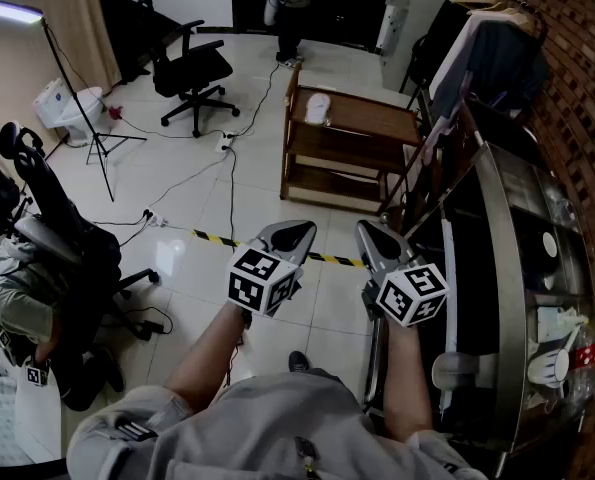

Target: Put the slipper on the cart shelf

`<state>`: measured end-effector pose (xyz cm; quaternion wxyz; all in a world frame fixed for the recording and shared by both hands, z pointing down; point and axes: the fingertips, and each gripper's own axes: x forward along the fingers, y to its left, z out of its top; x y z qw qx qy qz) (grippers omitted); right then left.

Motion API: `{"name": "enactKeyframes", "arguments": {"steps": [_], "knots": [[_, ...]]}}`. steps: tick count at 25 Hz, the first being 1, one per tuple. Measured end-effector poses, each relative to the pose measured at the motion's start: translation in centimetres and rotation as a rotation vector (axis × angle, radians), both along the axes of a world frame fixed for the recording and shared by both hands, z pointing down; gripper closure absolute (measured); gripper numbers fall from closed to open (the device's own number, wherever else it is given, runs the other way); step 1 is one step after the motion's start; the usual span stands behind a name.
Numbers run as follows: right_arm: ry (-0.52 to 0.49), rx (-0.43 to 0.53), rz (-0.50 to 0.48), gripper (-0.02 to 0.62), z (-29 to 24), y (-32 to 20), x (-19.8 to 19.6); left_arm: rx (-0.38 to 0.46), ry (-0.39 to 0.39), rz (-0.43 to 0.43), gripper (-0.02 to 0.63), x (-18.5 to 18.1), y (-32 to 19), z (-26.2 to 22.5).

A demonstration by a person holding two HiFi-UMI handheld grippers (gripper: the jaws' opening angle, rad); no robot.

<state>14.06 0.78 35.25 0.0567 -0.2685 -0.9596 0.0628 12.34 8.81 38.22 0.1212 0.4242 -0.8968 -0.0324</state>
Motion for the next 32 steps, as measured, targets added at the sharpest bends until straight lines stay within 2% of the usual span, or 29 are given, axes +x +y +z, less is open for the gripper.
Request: {"name": "enactKeyframes", "arguments": {"steps": [6,15,21,32], "knots": [[-0.011,-0.013,-0.016,0.597,-0.4,-2.8,-4.3,0.009,-0.001,-0.019,0.598,-3.8,-2.4,-0.5],[0.004,-0.008,-0.078,0.597,0.3,-3.3,-12.1,0.010,0.012,-0.085,0.600,-10.8,-2.6,-0.2],[0.031,0.010,-0.072,0.597,1.6,-2.2,-19.3,0.022,0.019,-0.087,0.598,-18.4,-1.4,0.7],[0.075,0.023,0.027,0.597,2.8,0.4,-32.5,0.026,0.051,-0.009,0.600,-32.6,1.0,2.4]]}}
